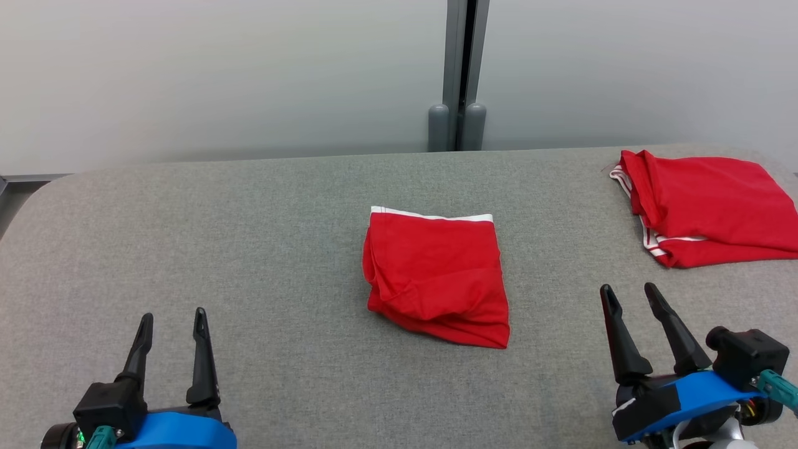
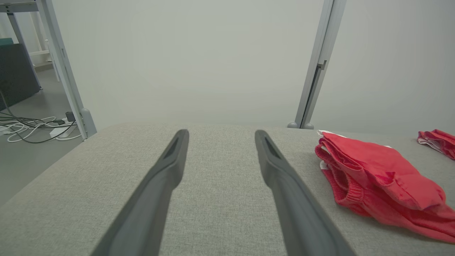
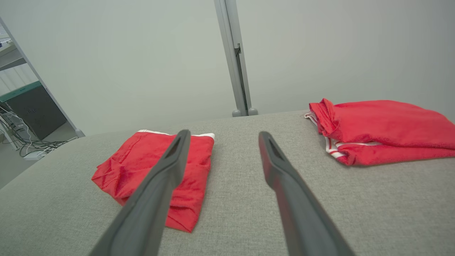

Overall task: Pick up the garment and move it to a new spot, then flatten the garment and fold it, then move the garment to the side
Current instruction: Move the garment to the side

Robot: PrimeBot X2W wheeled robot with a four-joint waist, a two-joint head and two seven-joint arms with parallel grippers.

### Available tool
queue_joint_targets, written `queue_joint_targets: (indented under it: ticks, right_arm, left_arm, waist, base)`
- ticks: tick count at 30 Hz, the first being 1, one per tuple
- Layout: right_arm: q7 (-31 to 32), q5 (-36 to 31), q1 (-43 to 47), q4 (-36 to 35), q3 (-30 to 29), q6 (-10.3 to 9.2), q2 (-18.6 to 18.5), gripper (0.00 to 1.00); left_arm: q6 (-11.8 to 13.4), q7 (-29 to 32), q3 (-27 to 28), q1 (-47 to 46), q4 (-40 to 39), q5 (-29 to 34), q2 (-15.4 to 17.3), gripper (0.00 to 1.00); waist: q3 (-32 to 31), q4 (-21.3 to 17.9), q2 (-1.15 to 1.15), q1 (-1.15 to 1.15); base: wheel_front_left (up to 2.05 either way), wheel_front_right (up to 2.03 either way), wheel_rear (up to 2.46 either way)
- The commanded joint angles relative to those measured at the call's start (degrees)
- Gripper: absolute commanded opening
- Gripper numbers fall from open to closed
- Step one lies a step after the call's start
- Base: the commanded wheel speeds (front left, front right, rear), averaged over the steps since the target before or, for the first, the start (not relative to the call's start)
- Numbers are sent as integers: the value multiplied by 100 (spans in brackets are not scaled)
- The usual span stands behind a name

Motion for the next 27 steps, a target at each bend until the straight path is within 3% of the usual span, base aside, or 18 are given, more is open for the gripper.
queue_joint_targets:
  ticks: [1, 18, 27]
  right_arm:
    - [4, 3, 78, -39, -22, 3, 8, 100]
    - [4, -38, -72, 93, -7, 3, 9, 100]
    - [139, -293, -857, 245, 352, 3, -48, 100]
  left_arm:
    - [45, 16, -32, 7, -26, -7, 35, 100]
    - [110, -32, -66, -42, -30, -63, 71, 100]
    - [105, -71, -136, -220, -6, -96, 67, 100]
  waist:
    - [19, 13, 0, 0]
    - [93, 52, 0, 0]
    - [270, 147, 0, 0]
  base:
    - [0, 0, 0]
    - [0, 0, 0]
    - [0, 0, 0]
